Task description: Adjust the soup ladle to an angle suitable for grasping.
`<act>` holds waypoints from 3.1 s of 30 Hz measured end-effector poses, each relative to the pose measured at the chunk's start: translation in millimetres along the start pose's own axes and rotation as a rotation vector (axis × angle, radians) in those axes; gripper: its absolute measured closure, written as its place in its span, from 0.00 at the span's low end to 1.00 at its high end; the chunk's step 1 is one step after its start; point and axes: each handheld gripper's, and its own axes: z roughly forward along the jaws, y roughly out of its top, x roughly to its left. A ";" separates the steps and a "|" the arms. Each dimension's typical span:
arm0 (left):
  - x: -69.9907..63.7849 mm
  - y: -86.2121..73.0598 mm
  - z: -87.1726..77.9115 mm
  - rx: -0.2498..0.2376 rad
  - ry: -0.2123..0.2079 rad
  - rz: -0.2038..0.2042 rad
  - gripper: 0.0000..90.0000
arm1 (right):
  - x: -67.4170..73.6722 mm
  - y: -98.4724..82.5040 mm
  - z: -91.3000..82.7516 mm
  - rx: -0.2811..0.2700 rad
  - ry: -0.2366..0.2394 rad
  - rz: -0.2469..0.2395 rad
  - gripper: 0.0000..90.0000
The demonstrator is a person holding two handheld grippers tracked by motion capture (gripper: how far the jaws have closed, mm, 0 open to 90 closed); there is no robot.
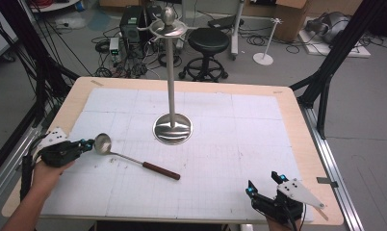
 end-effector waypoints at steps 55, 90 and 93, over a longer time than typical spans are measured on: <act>-44.7 -14.0 -67.6 -0.182 -0.004 -0.092 0.79 | 25.4 14.7 27.7 -0.012 0.191 -0.030 0.19; -39.0 -23.7 -88.2 -0.235 0.031 -0.152 0.67 | 171.8 87.8 191.5 0.217 0.541 -0.256 0.99; -37.2 -24.6 -89.8 -0.238 0.044 -0.163 0.65 | 187.0 94.9 211.0 0.261 0.537 -0.276 0.99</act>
